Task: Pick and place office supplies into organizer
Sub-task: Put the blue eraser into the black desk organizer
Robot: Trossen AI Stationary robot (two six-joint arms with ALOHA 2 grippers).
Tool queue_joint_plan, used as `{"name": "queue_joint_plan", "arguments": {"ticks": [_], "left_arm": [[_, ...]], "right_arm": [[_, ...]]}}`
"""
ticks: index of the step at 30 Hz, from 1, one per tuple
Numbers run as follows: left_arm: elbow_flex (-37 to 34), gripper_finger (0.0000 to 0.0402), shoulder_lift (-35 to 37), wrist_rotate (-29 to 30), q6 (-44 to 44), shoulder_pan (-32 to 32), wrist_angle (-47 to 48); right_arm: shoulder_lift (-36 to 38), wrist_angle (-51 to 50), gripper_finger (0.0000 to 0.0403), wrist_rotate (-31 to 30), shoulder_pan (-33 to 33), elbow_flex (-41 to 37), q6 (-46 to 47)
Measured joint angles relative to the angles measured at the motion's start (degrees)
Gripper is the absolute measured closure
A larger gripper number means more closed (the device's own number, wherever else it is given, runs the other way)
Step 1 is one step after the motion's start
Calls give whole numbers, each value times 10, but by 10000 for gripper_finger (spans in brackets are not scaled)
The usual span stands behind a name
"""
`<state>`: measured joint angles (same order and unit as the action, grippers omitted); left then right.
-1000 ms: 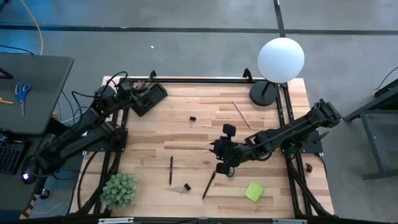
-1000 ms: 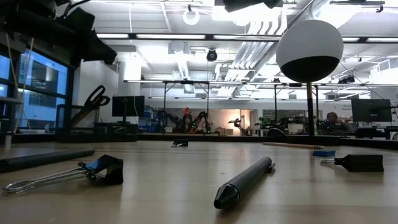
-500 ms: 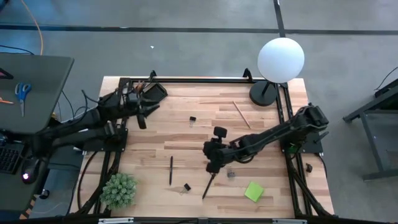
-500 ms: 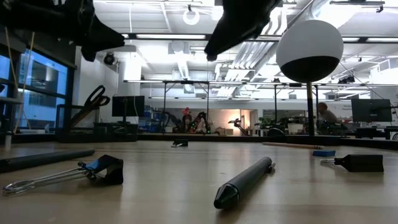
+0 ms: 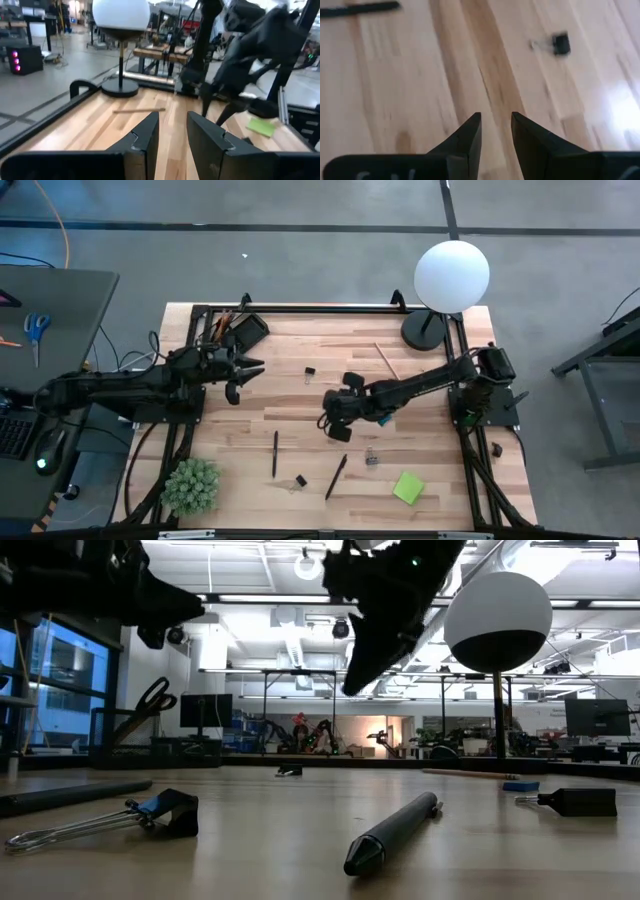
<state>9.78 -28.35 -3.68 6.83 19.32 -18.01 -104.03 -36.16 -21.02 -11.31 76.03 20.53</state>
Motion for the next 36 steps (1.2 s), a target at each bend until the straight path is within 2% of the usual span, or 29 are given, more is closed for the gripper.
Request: {"name": "queue_joint_plan", "arguments": {"ticks": [5,9,13,22,28,33,36], "left_arm": [[0,312,1,-17,0,1,1],[0,312,1,-29,5,1,2],[0,311,1,-34,9,1,2],[0,311,1,-34,10,1,8],[0,311,1,-34,10,1,29],[0,311,1,-34,10,1,33],[0,311,1,-43,11,1,40]], "right_arm": [[0,-115,305,70,-10,0,25],[0,-205,305,97,-34,0,24],[0,-265,305,102,-52,0,1],[0,-306,298,101,-55,0,-78],[0,-331,251,104,-52,0,-140],[1,-329,196,77,-49,-1,-177],[5,-310,178,66,-44,-29,-178]]}}
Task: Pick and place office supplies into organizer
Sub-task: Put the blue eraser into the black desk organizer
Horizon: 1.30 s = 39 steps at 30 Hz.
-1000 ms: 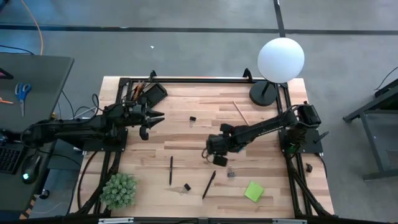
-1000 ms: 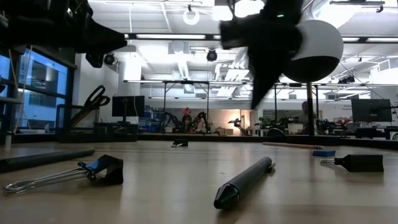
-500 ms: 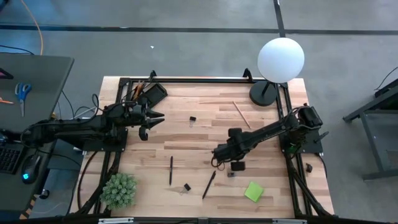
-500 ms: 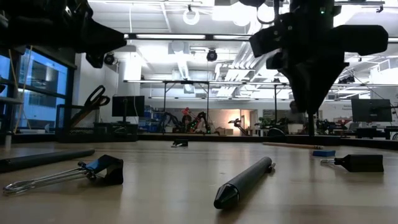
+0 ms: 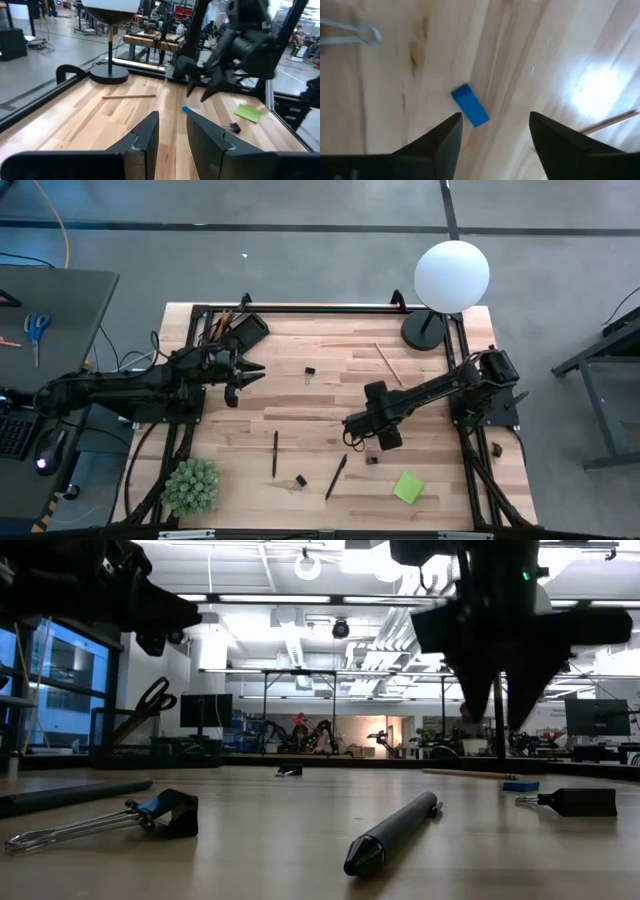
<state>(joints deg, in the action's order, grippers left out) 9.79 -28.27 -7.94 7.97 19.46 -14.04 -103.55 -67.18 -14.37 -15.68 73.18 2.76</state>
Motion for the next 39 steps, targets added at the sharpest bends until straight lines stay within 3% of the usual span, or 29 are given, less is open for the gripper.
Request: {"name": "queue_joint_plan", "arguments": {"ticks": [14,31,39], "left_arm": [[0,311,0,-6,0,0,10],[0,312,0,-6,14,0,23],[0,312,0,-6,14,0,32]], "right_arm": [[40,144,201,52,8,-152,19],[53,216,217,89,29,-202,41],[57,217,248,99,29,-204,71]]}}
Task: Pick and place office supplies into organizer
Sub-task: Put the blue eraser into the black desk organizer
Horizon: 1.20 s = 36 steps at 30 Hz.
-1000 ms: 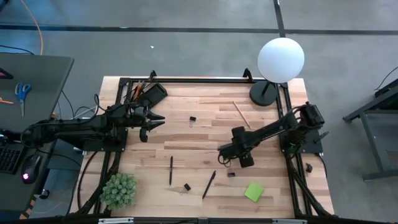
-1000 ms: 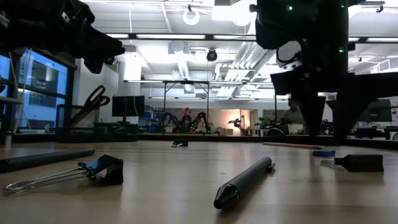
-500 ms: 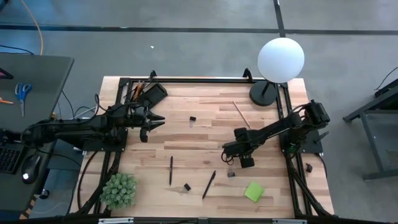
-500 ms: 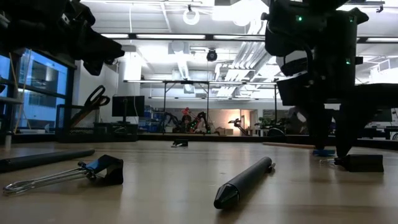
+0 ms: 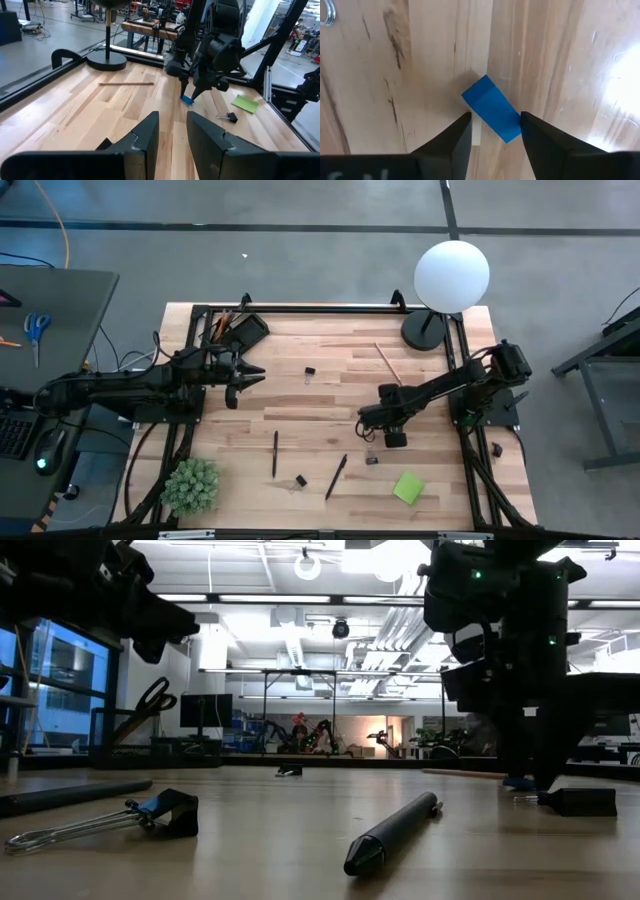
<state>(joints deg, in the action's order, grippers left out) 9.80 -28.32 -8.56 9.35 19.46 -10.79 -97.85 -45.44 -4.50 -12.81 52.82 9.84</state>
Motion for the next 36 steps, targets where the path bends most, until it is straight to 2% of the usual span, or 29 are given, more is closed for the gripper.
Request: {"name": "queue_joint_plan", "arguments": {"ticks": [12,20,26,36], "left_arm": [[0,312,0,0,0,0,3],[0,312,0,2,0,0,7],[0,312,0,2,0,0,7],[0,312,0,2,0,0,8]], "right_arm": [[26,-5,316,33,-1,-2,33],[26,-4,336,40,-1,-2,43],[26,-6,321,36,-1,-2,33],[26,-6,259,4,-1,-1,17]]}}
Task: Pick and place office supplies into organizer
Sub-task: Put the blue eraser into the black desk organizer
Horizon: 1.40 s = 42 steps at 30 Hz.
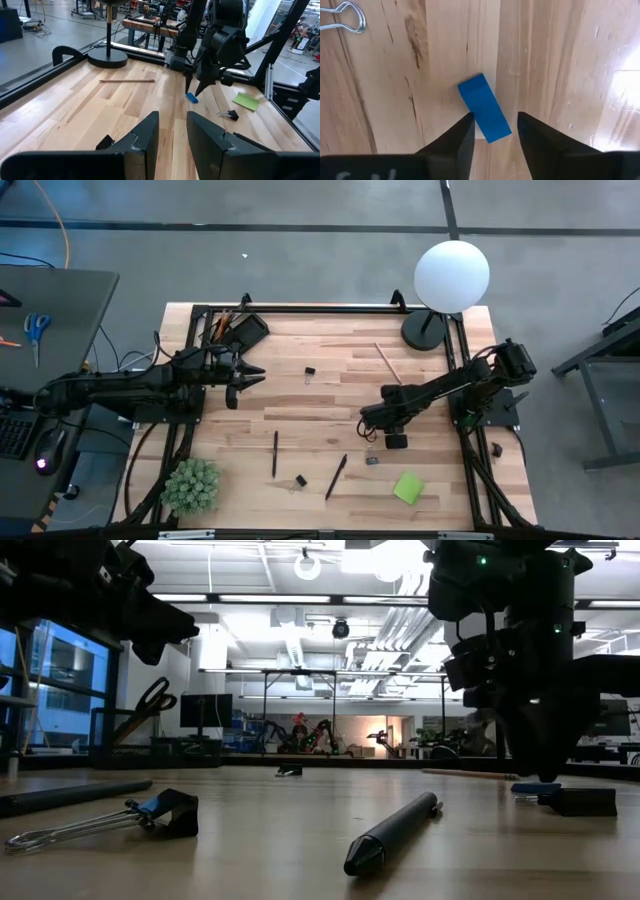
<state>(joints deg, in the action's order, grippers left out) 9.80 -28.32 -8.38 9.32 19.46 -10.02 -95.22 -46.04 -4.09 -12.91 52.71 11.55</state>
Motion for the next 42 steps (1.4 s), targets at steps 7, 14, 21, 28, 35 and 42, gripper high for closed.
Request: {"name": "queue_joint_plan", "arguments": {"ticks": [7,14,21,28,35,42], "left_arm": [[0,312,0,0,0,0,10],[0,312,0,0,0,0,10],[0,312,0,0,0,0,10],[0,312,0,0,0,0,11],[0,312,0,0,0,0,11],[0,311,0,0,0,0,11]], "right_arm": [[4,44,250,8,0,-32,13],[3,54,254,10,0,-38,19],[2,56,287,15,0,-38,32],[0,51,325,19,0,-29,40],[-1,51,355,10,0,-8,37],[-1,38,387,17,0,37,31]]}}
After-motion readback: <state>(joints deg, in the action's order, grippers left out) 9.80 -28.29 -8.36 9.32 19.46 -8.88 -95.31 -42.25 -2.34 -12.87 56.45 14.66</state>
